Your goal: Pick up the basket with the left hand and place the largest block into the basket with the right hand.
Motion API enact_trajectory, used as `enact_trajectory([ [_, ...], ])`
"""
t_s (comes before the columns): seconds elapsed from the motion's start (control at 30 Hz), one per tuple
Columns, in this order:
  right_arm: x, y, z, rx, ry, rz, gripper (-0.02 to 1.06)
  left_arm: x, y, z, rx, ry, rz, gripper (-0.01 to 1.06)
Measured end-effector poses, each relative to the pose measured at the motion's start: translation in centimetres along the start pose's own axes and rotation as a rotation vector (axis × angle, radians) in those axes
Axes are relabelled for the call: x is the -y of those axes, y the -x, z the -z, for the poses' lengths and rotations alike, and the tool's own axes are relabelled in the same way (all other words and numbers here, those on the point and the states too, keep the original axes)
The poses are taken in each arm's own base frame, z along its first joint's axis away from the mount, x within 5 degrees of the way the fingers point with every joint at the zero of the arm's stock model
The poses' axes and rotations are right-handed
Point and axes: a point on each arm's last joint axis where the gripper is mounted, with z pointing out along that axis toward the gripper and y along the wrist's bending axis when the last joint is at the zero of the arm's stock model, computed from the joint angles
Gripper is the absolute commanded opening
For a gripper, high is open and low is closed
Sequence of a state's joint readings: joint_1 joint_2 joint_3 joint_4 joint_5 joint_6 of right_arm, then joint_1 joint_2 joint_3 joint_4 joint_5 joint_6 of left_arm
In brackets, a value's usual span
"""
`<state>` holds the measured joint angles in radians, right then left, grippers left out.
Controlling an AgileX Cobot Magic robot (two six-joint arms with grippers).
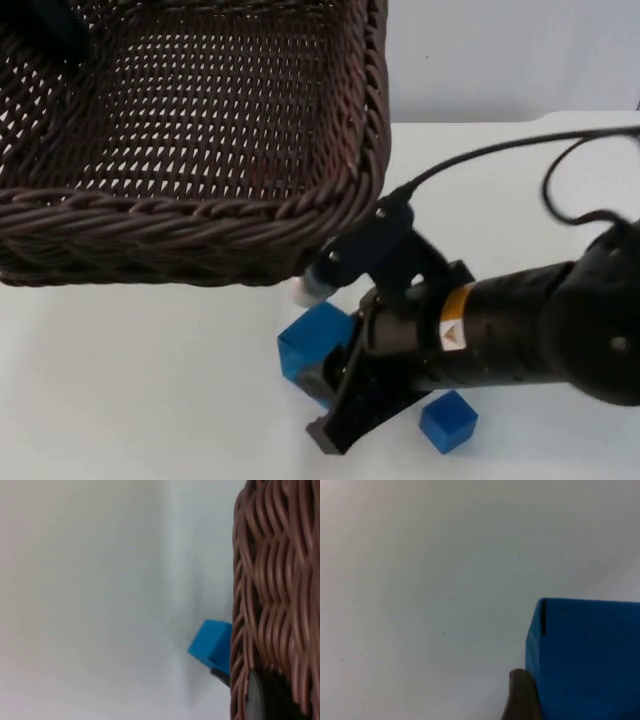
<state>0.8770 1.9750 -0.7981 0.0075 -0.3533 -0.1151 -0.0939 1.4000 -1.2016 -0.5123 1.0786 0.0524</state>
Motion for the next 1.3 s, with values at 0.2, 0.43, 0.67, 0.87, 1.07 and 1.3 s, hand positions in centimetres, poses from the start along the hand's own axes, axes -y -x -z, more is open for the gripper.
enact_trajectory([
  [0.2, 0.0, 0.1, 2.5, 0.002, 0.000, 0.012, 0.00, 0.0, 0.0, 0.0, 0.000, 0.000, 0.000, 0.00],
  [0.43, 1.0, -1.6, 5.2, -0.036, -0.024, -0.010, 0.00, 0.0, 0.0, 0.0, 0.002, 0.000, 0.000, 0.00],
  [0.67, 2.6, -1.9, 9.0, -0.025, -0.072, -0.057, 0.00, 0.0, 0.0, 0.0, 0.002, 0.002, -0.001, 0.00],
  [0.87, 3.7, -0.4, 12.9, 0.005, -0.108, -0.083, 0.00, 0.0, 0.0, 0.0, 0.002, 0.002, -0.001, 0.00],
  [1.07, 5.1, 0.3, 16.9, 0.028, -0.165, -0.128, 0.00, 0.0, 0.0, 0.0, 0.002, 0.002, -0.001, 0.00],
  [1.3, 5.5, 0.1, 21.5, 0.028, -0.204, -0.184, 0.00, 0.0, 0.0, 0.0, 0.002, 0.002, -0.001, 0.00],
])
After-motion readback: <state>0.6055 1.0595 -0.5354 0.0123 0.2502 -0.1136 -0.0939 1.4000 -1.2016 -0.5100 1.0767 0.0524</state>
